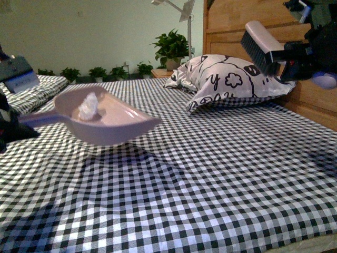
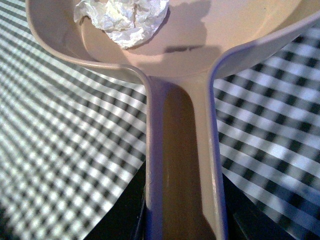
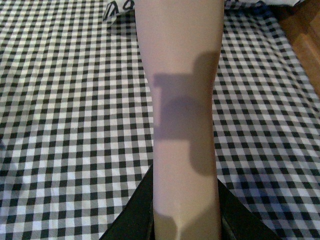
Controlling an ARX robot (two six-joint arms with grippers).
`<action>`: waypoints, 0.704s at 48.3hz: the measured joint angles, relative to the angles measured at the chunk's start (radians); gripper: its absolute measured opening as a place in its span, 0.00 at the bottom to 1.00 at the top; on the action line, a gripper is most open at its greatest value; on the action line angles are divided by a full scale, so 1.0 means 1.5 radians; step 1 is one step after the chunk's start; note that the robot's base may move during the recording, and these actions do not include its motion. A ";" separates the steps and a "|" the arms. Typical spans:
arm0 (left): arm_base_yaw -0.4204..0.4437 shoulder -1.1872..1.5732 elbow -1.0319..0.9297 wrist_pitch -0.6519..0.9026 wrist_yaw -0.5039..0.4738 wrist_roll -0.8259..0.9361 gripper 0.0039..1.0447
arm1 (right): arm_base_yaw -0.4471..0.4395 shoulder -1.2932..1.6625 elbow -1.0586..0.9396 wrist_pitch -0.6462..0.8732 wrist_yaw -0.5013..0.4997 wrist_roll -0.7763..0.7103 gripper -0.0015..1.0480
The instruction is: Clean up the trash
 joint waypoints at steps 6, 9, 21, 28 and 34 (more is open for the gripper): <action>0.000 -0.069 -0.057 0.172 -0.043 -0.073 0.25 | -0.001 -0.050 -0.037 0.013 0.005 0.017 0.18; 0.000 -0.095 -0.086 0.246 -0.090 -0.114 0.25 | -0.002 -0.071 -0.054 0.021 0.007 0.025 0.18; 0.005 -0.272 -0.242 0.438 -0.267 -0.356 0.25 | -0.025 -0.223 -0.150 0.115 0.032 0.046 0.18; 0.001 -0.367 -0.302 0.413 -0.278 -0.423 0.25 | -0.027 -0.290 -0.186 0.134 0.011 0.053 0.18; -0.004 -0.459 -0.347 0.369 -0.280 -0.471 0.25 | -0.023 -0.359 -0.219 0.151 -0.002 0.056 0.18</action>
